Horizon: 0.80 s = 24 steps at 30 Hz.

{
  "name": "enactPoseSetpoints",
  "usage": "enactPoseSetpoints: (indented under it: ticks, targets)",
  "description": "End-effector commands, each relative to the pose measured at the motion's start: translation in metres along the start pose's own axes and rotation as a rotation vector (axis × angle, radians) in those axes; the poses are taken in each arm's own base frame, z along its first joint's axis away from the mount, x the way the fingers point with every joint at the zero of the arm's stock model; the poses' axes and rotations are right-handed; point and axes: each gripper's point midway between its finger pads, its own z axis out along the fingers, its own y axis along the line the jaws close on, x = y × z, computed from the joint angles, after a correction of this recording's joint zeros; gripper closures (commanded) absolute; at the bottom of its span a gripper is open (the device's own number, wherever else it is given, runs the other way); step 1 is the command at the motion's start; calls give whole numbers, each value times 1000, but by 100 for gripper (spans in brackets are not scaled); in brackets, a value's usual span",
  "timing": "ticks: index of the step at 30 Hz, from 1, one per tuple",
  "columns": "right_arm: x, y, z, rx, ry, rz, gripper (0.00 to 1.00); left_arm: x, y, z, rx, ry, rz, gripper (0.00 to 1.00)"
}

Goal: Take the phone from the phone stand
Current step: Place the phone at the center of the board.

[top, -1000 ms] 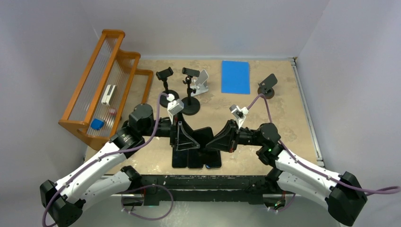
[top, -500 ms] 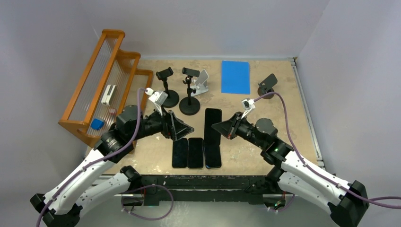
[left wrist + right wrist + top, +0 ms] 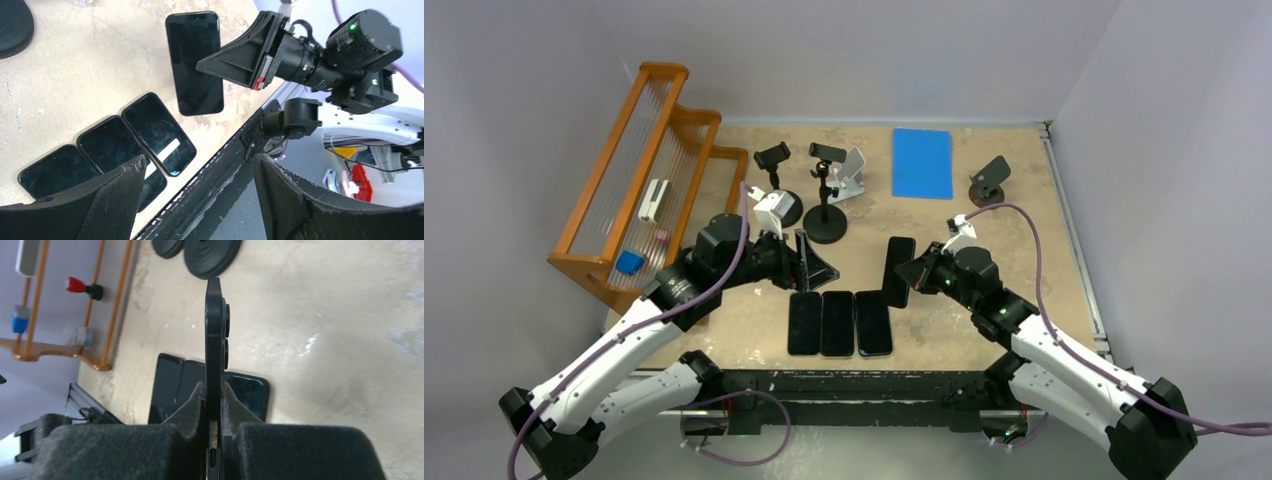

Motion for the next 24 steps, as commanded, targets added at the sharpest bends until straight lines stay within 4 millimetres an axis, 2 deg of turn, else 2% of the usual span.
enactPoseSetpoints:
  ticks: [1,9,13,16,21,24]
  targets:
    - [-19,-4,-1,29,-60,-25,100,-15,-3,10,12,-19,98,25]
    - [-8,-19,7,95,-1,-63,100,-9,21,35,-23,35,262,28]
    - [-2,-28,16,132,29,-61,100,3,28,43,15,48,322,28]
    - [1,-33,19,169,63,-73,100,10,31,45,28,63,338,29]
    - [-9,-41,19,245,53,-102,100,11,35,41,16,58,341,30]
    - [-5,-48,21,262,59,-110,100,12,35,38,14,57,342,30]
